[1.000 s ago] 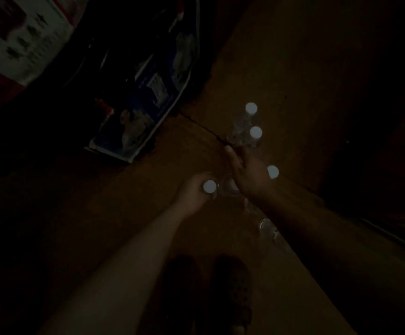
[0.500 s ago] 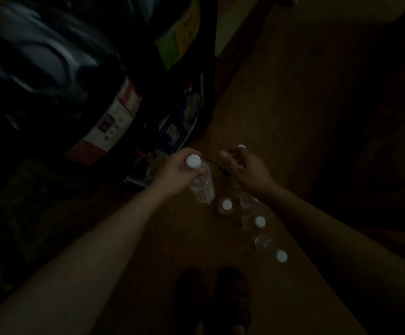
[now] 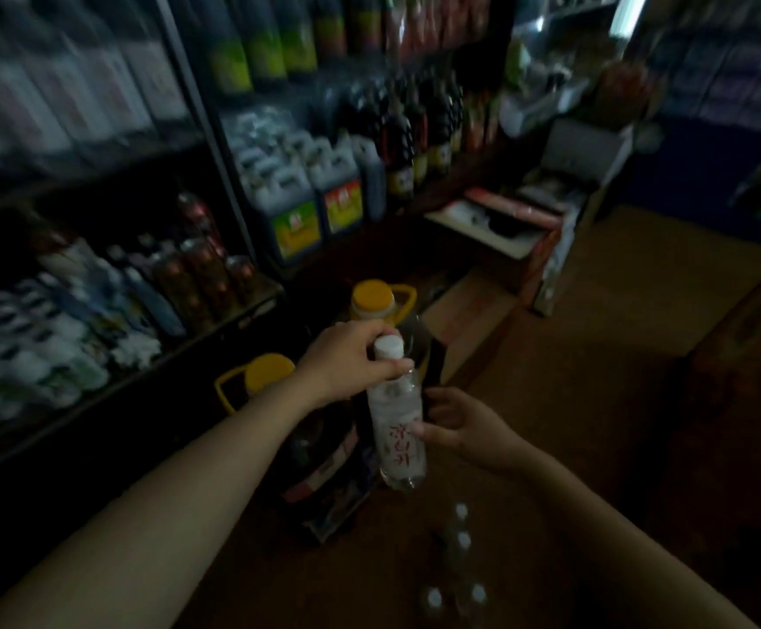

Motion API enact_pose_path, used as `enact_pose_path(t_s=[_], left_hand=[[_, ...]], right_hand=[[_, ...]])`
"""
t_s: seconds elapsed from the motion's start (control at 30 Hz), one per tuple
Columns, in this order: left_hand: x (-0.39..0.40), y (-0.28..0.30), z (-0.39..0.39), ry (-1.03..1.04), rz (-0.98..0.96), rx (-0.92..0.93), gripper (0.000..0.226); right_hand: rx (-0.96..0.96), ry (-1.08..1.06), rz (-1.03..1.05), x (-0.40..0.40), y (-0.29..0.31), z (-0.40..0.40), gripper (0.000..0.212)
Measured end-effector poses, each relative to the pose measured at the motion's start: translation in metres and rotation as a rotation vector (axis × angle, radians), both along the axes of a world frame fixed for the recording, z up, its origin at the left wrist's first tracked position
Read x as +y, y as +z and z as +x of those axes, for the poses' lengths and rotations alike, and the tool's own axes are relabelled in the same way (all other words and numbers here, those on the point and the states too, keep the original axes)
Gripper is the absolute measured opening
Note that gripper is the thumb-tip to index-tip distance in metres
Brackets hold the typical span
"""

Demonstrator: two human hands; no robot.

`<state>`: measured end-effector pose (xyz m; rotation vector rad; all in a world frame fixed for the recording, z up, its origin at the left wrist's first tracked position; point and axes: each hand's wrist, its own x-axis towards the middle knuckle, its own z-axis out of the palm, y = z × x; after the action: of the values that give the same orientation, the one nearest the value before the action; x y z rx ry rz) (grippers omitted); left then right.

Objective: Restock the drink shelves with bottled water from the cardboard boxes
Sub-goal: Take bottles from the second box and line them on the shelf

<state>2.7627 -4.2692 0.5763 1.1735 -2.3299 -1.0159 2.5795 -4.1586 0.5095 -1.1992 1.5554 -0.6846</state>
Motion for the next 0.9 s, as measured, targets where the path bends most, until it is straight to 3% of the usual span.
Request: enact_pose_path(t_s=[0.13, 0.3, 0.47, 0.67, 0.9], left_hand=[[-0.009, 0.114, 0.011, 0.035, -0.119, 0.065, 0.028], [-0.013, 0.235, 0.031, 0.111, -0.27, 0.118, 0.032], [-0.01, 0.32, 0.069, 0.206, -0.394, 0.21, 0.031], [-0.018, 0.369, 0.125, 0.264, -0.468, 0.233, 0.032], [-0.067, 0.355, 0.212, 0.398, -0.424, 0.355, 0.046]], right_hand=[[0.017, 0.094, -0.079, -0.016, 0.077, 0.01, 0.103], [0.015, 0.132, -0.191, -0.026, 0.165, 0.038, 0.079], [0.0, 0.039, -0.404, -0.044, 0.227, 0.08, 0.077], [-0.046, 0.089, -0.544, -0.075, 0.285, 0.14, 0.054], [0.043, 0.102, -0.6, -0.137, 0.291, 0.229, 0.052]])
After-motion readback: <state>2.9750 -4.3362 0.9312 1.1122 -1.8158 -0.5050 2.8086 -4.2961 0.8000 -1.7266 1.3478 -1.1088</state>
